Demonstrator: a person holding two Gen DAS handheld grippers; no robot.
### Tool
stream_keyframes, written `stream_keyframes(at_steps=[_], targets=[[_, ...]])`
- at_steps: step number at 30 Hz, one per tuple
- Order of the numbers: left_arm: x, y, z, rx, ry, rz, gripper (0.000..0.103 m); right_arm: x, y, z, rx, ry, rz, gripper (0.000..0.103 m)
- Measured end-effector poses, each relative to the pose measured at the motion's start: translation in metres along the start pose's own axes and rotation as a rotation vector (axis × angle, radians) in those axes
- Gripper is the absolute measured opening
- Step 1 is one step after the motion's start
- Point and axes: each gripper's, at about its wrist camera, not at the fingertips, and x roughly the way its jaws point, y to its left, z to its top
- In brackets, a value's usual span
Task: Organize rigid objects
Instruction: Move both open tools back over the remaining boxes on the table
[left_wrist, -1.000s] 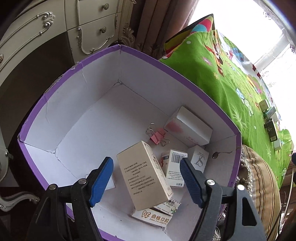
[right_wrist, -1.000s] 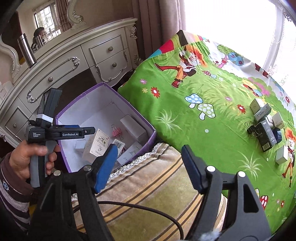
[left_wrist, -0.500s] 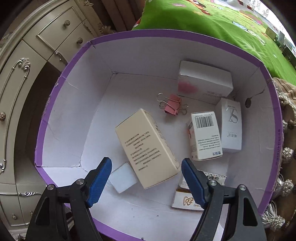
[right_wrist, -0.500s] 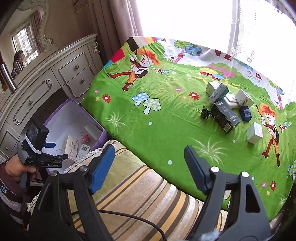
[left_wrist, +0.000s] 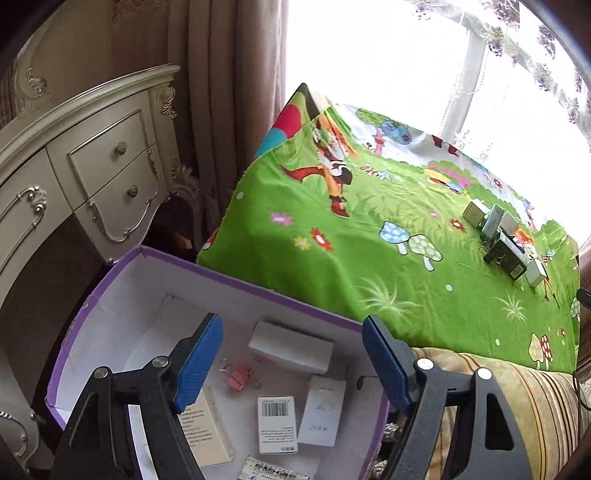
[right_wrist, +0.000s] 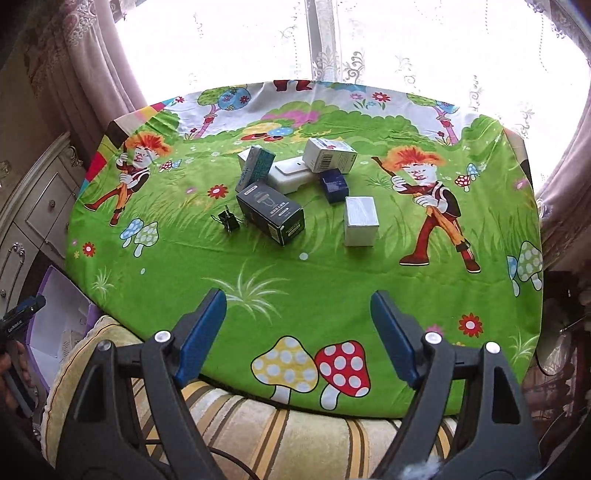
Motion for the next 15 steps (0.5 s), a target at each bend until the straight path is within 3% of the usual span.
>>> stream_keyframes(at_steps=[8, 15], targets=[[0.024, -0.102, 0.034, 0.103, 0.039, -0.207, 0.079, 0.016, -0.037, 0.004, 0.069, 0.008, -0.06, 0.083], [0.052, -0.185, 0.043, 0.196, 0.088, -0.316, 0.078, 0.033, -0.049, 0.009, 0.075, 0.003, -0.108, 0.083]])
